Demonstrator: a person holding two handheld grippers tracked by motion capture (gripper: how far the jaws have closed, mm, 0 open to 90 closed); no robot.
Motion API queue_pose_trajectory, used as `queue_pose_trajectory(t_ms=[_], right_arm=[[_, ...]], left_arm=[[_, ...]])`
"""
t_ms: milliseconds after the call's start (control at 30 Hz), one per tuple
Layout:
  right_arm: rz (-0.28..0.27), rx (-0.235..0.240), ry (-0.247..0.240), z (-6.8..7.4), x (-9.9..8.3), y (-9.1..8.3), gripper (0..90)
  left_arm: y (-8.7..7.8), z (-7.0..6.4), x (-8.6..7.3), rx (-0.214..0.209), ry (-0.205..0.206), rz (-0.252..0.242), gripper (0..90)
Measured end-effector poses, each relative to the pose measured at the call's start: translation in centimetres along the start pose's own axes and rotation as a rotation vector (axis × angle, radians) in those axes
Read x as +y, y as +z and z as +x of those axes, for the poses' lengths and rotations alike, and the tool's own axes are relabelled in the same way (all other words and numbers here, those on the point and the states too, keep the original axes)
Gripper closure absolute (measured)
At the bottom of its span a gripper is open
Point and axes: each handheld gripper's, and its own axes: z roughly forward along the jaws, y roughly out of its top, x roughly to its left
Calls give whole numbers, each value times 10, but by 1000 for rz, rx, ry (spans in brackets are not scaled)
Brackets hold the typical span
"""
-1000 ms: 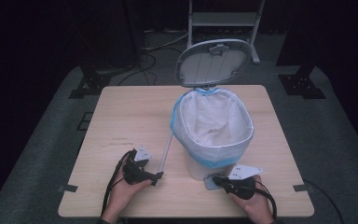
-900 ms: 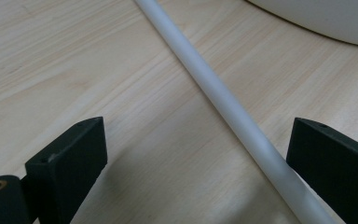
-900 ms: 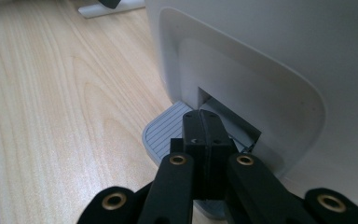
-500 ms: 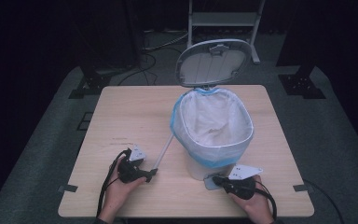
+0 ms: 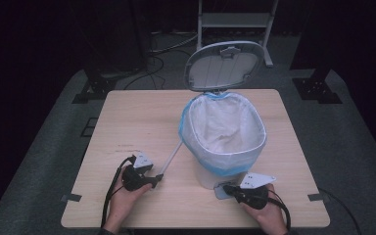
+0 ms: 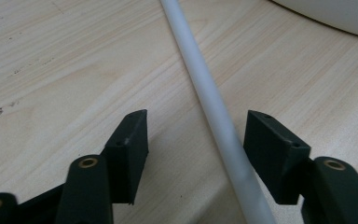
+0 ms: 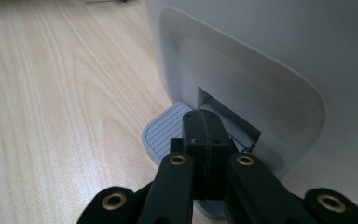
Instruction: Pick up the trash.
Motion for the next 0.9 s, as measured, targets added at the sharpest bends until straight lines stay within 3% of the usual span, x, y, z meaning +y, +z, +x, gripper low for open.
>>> queue_pose_trajectory(t_ms=[433,900], right_arm=[[0,0,0,0,0,0,897],[0,0,-1,0,0,0,897]], left_arm=[[0,-2,2,5,-18,-1,662],[-1,3,1,3,-46,-10,796]])
